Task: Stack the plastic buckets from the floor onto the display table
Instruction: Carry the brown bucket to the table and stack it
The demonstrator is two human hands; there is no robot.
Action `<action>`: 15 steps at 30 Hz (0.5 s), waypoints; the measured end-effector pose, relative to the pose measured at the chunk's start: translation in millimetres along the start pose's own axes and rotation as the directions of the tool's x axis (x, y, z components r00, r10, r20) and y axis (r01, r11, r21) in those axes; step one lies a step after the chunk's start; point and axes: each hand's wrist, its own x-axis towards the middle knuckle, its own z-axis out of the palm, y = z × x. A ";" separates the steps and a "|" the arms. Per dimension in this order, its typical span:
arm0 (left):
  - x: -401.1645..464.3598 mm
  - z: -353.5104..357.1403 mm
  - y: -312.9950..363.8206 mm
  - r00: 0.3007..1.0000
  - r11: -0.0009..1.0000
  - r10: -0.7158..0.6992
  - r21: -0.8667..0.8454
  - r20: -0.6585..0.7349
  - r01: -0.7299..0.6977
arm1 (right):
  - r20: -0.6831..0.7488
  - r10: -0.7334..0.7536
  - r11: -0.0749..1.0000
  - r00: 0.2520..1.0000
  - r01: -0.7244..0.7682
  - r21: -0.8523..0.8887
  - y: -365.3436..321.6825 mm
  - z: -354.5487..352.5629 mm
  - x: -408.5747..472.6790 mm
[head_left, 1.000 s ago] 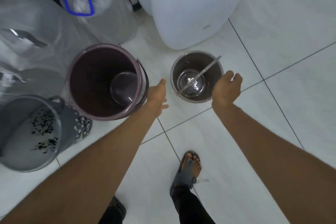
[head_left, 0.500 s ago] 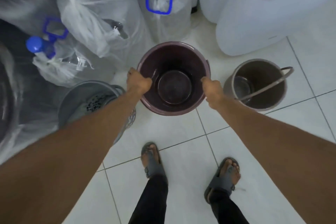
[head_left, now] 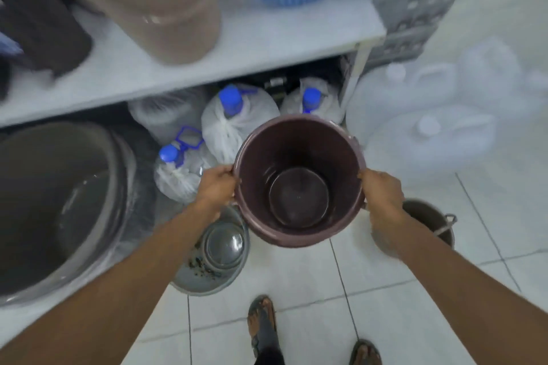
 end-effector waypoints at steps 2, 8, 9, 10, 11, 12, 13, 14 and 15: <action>-46.6 -29.3 44.1 0.996 0.993 0.074 -0.088 -0.059 -0.079 | 0.017 -0.063 0.996 0.998 0.062 0.069 -53.1 -19.5 -35.7; -179.2 -113.3 169.5 0.938 0.929 0.223 -0.236 -0.264 -0.287 | 0.147 -0.256 0.951 0.955 0.221 0.215 -194.4 -72.5 -152.2; -200.2 -129.7 192.5 0.925 0.908 0.241 -0.270 -0.293 -0.322 | 0.157 -0.294 0.939 0.943 0.255 0.231 -221.6 -81.6 -172.8; -213.0 -140.0 208.9 0.916 0.893 0.256 -0.287 -0.309 -0.347 | 0.166 -0.324 0.927 0.931 0.277 0.252 -240.1 -86.1 -184.3; -224.6 -150.8 225.7 0.904 0.882 0.277 -0.287 -0.326 -0.373 | 0.187 -0.354 0.914 0.917 0.296 0.277 -259.7 -89.7 -195.9; -239.4 -166.4 247.7 0.887 0.865 0.302 -0.290 -0.350 -0.409 | 0.236 -0.386 0.898 0.892 0.305 0.316 -285.2 -94.4 -213.7; -251.2 -177.7 265.9 0.872 0.852 0.324 -0.289 -0.366 -0.437 | 0.279 -0.404 0.889 0.871 0.303 0.344 -305.6 -96.7 -226.3; -262.1 -192.8 286.3 0.851 0.834 0.350 -0.283 -0.391 -0.473 | 0.310 -0.441 0.870 0.842 0.318 0.376 -330.6 -98.8 -242.2; -269.1 -204.4 304.6 0.836 0.821 0.365 -0.281 -0.410 -0.497 | 0.331 -0.473 0.853 0.817 0.330 0.404 -353.2 -99.2 -253.6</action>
